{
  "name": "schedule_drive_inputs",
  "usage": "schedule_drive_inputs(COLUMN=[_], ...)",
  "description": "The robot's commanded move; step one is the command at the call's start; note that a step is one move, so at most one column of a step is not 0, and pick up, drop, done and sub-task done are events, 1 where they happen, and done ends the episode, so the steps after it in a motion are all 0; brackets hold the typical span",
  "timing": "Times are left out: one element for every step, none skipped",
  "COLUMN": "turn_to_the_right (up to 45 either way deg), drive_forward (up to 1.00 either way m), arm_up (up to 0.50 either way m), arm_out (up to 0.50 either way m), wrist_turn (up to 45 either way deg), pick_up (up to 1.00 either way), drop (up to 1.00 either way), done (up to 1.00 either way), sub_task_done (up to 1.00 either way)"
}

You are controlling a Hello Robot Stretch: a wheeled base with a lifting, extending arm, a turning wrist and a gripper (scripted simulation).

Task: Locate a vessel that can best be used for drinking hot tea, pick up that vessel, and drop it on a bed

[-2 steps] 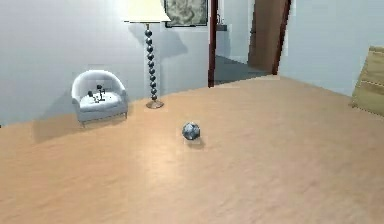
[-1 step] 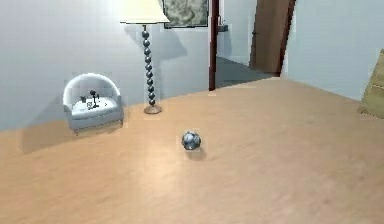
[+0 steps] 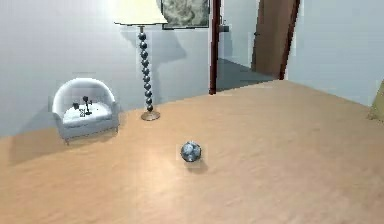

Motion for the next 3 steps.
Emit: schedule_drive_inputs(turn_to_the_right=[45.0, 12.0, 0.0], drive_forward=[0.0, 0.0, 1.0], arm_up=[0.0, 0.0, 0.0], arm_out=[0.0, 0.0, 0.0], wrist_turn=[0.0, 0.0, 0.0], pick_up=[0.0, 0.0, 0.0], drop=[0.0, 0.0, 0.0], done=[0.0, 0.0, 0.0], sub_task_done=[0.0, 0.0, 0.0])
